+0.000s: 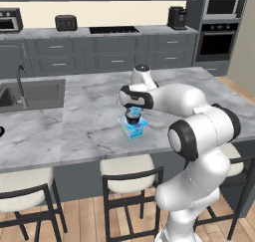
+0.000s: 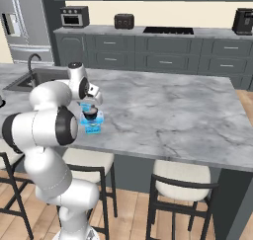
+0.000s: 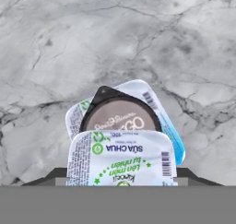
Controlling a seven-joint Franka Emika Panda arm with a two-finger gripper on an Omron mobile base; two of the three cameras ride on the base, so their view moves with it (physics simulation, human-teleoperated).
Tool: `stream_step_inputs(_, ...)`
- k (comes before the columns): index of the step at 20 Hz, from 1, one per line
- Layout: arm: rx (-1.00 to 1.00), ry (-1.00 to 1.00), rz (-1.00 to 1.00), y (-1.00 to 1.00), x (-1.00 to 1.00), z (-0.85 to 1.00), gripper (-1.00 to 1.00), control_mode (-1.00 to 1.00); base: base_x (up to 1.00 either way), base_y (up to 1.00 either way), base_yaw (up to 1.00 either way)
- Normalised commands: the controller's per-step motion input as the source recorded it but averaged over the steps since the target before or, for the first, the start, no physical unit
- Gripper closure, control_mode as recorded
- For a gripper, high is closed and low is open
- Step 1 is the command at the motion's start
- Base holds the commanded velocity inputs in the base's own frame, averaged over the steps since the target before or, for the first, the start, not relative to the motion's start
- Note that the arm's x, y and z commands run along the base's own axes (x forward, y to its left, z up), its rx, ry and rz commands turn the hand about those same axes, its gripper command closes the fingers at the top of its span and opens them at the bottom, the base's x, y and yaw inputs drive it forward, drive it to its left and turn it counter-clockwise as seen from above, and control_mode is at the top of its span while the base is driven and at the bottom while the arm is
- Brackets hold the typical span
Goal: Stack the yogurt containers by placing the smaller containers on top of the larger containers.
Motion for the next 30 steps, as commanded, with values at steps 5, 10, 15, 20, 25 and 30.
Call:
stream_step_inputs(5,0.00,0.00,0.00,0.00,0.20,-0.06,1.00,-1.00,0.00,0.00,0.00)
stream_step_inputs(10,0.00,0.00,0.00,0.00,0.16,-0.06,1.00,-1.00,0.00,0.00,0.00)
stream_step_inputs(15,0.00,0.00,0.00,0.03,0.15,-0.08,1.00,-1.00,0.00,0.00,0.00)
stream_step_inputs(20,0.00,0.00,0.00,0.00,0.04,-0.05,1.00,-1.00,0.00,0.00,0.00)
stream_step_inputs(25,0.00,0.00,0.00,0.00,0.00,0.00,1.00,-1.00,0.00,0.00,0.00)
stream_step_inputs(30,0.00,0.00,0.00,-0.05,0.00,0.00,1.00,-1.00,0.00,0.00,0.00)
